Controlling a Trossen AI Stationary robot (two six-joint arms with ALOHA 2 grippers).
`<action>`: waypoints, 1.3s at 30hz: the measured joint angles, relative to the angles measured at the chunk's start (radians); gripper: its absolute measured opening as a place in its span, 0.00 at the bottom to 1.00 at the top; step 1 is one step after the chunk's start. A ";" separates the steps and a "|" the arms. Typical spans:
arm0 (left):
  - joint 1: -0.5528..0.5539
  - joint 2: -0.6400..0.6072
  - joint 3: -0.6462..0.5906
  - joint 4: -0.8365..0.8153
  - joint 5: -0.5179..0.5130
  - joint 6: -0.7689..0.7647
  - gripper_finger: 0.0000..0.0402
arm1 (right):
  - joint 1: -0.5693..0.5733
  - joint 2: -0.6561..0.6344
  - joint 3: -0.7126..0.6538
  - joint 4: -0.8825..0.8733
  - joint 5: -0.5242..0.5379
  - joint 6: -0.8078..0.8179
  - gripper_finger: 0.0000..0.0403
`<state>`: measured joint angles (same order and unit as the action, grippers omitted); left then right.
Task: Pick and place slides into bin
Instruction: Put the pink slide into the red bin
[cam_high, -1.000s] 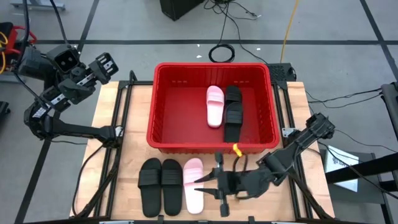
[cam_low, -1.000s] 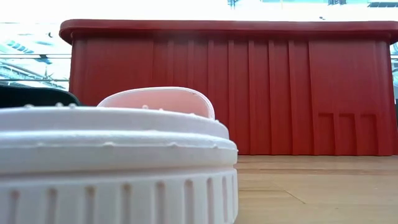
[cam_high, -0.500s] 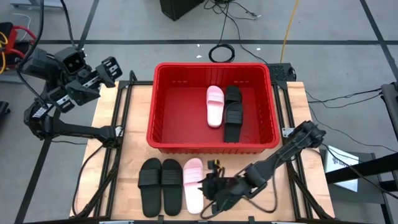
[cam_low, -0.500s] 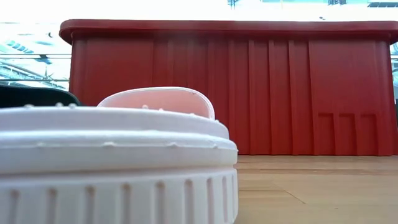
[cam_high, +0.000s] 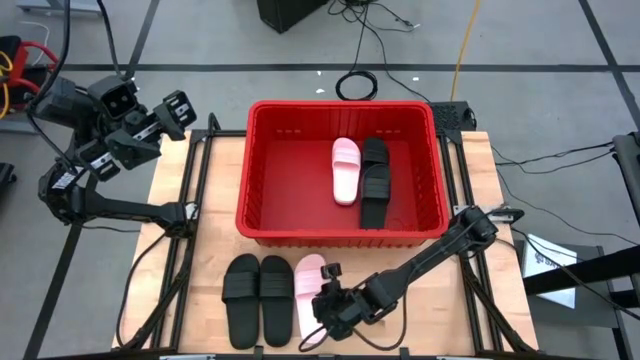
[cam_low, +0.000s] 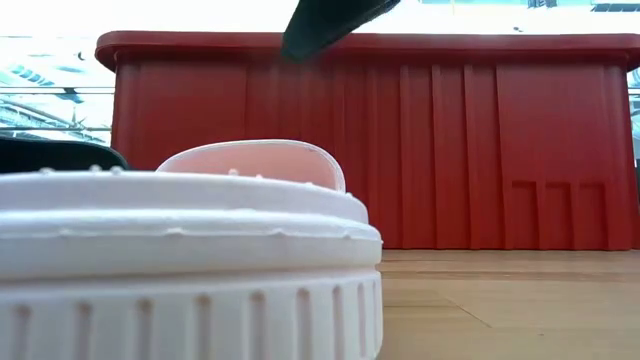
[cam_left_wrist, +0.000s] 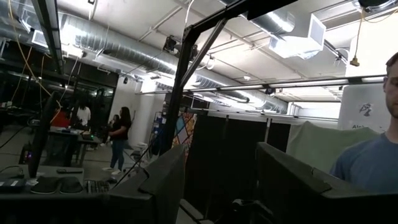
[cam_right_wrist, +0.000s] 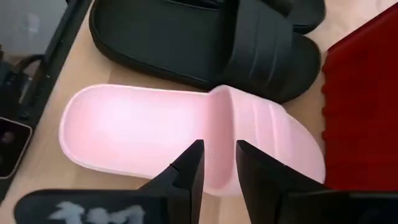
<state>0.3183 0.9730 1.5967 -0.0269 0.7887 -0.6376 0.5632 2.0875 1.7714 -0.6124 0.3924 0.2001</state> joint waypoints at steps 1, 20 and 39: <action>0.000 0.000 0.000 0.000 0.001 0.000 0.50 | 0.000 0.008 0.000 0.001 0.000 0.000 0.20; 0.000 0.000 0.000 -0.001 0.026 -0.005 0.50 | -0.021 0.065 0.000 0.004 0.082 0.065 0.20; 0.000 0.000 0.000 -0.002 0.026 0.000 0.50 | -0.034 0.068 -0.061 0.004 0.079 0.077 0.20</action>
<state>0.3180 0.9730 1.5967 -0.0292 0.8150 -0.6381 0.5297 2.1555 1.7106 -0.6084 0.4718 0.2768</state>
